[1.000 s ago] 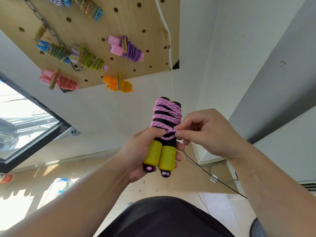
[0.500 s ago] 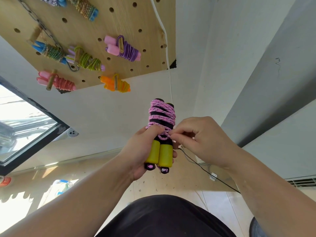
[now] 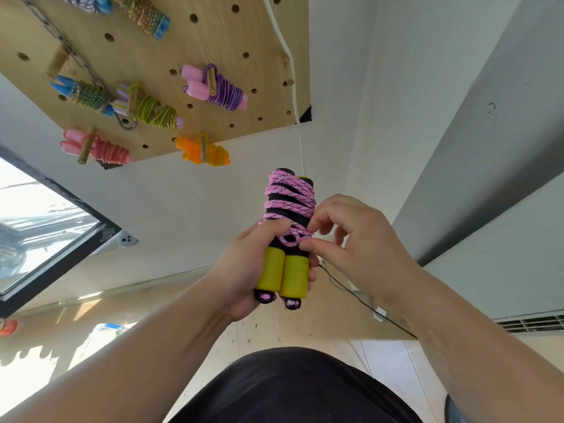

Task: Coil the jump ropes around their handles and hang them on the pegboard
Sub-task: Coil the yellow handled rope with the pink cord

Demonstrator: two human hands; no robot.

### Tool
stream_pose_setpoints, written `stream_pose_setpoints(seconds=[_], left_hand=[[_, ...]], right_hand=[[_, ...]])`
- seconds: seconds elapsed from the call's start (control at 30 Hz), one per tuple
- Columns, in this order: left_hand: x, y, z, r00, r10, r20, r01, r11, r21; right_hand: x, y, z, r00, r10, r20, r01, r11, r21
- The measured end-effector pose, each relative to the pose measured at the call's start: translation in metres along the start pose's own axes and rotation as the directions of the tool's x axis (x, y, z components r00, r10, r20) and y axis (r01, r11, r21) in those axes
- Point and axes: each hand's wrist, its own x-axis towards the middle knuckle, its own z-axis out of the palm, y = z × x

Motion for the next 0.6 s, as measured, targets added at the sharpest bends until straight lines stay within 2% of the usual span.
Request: stream_pose_setpoints(seconds=[0.17, 0.3, 0.47, 0.6], left_hand=[[-0.001, -0.002, 0.000, 0.995, -0.075, 0.058, 0.081, 0.992, -0.102], [0.001, 0.000, 0.000, 0.990, -0.121, 0.079, 0.129, 0.986, -0.106], [0.001, 0.003, 0.004, 0.989, -0.115, 0.089, 0.126, 0.983, -0.136], [0.003, 0.005, 0.005, 0.991, -0.112, 0.067, 0.114, 0.993, -0.024]], right_hand=[[0.002, 0.000, -0.002, 0.993, -0.035, 0.110, 0.045, 0.995, -0.090], [0.006, 0.003, -0.001, 0.985, -0.048, 0.167, 0.082, 0.976, -0.204], [0.008, 0.007, -0.009, 0.983, -0.129, 0.131, 0.151, 0.974, -0.171], [0.002, 0.009, -0.012, 0.977, -0.212, 0.022, 0.213, 0.970, -0.121]])
